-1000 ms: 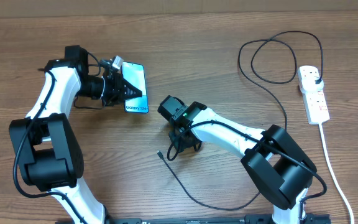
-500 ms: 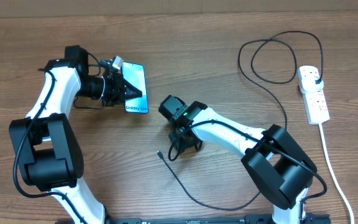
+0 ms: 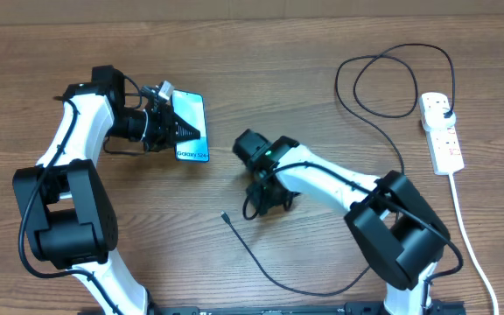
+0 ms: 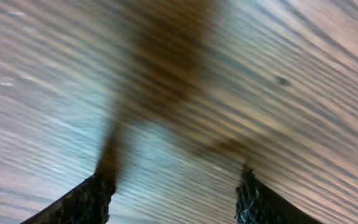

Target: Plug charger to phone and switch on socket

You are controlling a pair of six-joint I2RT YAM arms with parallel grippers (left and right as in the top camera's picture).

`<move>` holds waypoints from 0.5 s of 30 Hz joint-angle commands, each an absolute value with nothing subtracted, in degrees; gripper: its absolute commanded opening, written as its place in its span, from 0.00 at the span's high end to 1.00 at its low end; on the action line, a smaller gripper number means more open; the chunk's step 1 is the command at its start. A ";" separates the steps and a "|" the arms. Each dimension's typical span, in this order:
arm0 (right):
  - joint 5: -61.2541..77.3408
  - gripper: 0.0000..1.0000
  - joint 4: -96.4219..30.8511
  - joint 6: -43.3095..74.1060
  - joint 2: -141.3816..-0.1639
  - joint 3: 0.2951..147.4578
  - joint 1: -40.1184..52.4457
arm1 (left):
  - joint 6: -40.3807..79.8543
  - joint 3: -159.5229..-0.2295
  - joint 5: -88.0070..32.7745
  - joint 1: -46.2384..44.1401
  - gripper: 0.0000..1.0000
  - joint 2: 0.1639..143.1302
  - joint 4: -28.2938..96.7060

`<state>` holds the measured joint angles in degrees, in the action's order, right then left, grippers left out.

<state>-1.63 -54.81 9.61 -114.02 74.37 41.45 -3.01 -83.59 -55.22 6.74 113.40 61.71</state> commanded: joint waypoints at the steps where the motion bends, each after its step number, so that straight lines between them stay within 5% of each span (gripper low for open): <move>1: -7.22 0.33 -55.88 8.93 -117.32 72.31 37.58 | -4.32 -83.33 -56.55 6.35 0.96 111.63 61.34; 7: 2.39 0.28 -55.57 8.54 -117.32 72.34 35.88 | -4.27 -83.33 -56.55 6.35 0.96 111.63 59.86; 15: 8.58 0.39 -56.21 1.26 -116.66 74.52 43.48 | -3.86 -83.33 -56.58 6.35 0.96 111.63 59.55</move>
<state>3.68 -56.64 4.34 -114.06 74.65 38.98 -3.01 -83.59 -55.22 6.74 113.40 59.77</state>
